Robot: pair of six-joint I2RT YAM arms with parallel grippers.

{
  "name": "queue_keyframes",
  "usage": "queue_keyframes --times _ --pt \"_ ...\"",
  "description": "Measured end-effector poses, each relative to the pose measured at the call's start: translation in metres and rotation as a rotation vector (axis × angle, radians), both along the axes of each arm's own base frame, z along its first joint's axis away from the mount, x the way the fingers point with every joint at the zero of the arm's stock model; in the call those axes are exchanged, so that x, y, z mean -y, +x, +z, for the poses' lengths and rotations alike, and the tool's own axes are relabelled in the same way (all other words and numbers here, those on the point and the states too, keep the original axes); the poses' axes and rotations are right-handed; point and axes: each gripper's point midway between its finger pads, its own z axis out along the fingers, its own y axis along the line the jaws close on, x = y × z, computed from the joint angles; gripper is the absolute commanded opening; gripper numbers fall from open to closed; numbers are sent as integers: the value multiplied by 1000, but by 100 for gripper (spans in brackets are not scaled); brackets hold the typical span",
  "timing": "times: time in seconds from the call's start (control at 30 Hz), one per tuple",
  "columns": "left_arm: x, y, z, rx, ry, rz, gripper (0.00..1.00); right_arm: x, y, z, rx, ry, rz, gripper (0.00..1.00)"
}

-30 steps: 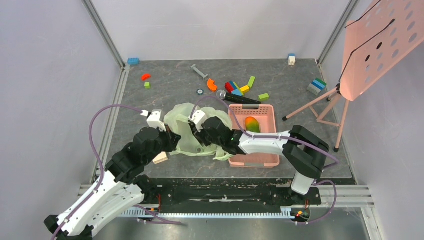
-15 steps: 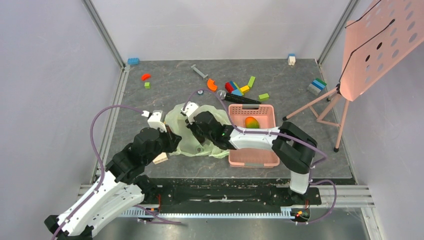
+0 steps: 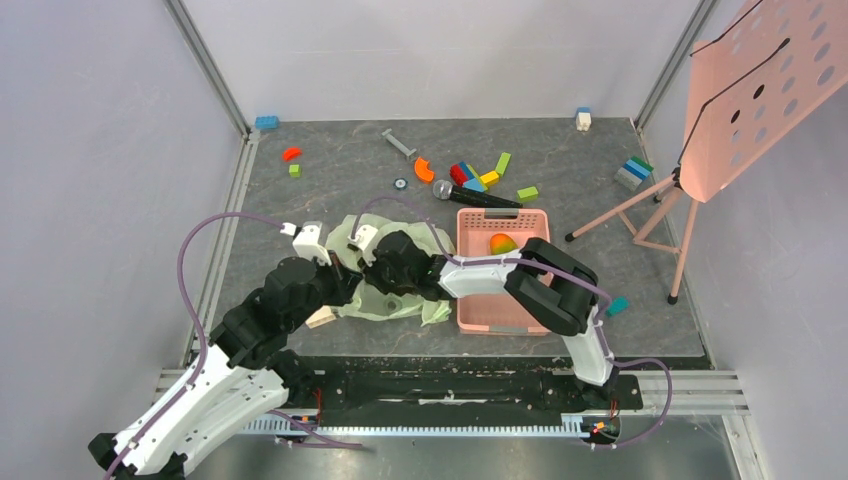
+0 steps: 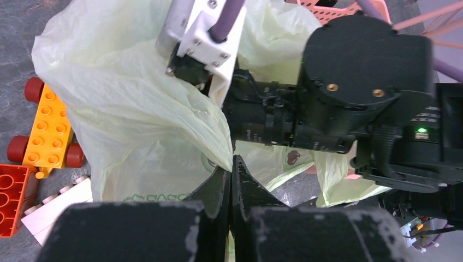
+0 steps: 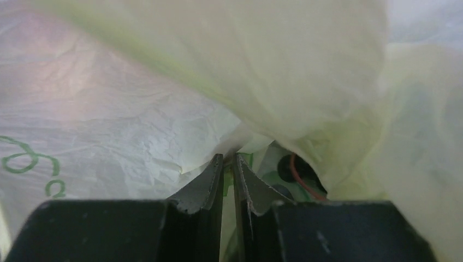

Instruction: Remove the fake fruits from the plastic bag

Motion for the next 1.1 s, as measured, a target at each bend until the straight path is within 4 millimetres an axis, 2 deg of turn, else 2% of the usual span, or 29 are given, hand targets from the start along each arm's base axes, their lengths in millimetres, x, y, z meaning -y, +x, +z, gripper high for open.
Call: queue_keyframes --times 0.13,0.2,0.37,0.47,0.67,0.73,0.83,1.0,1.1 --pt "0 0 0 0 0 0 2 -5 -9 -15 -45 -9 50 19" --pt "0 0 0 0 0 0 2 -4 -13 -18 -57 -18 61 26" --pt "0 0 0 0 0 0 2 6 -15 -10 -41 -32 62 43" --pt "0 0 0 0 -1 0 2 16 -17 16 -7 -18 57 54" --pt "1 0 0 -1 -2 -2 2 34 -1 101 133 87 -54 67" --pt "2 0 -1 -3 -2 -5 2 43 6 115 156 98 -116 71" --pt "6 0 -8 -14 -5 -23 2 57 12 108 146 75 -177 75" --pt "11 -5 -28 -52 -2 -50 2 85 5 62 78 -44 -226 83" --pt "12 -6 -33 -62 -12 -58 2 92 1 45 47 -81 -235 84"
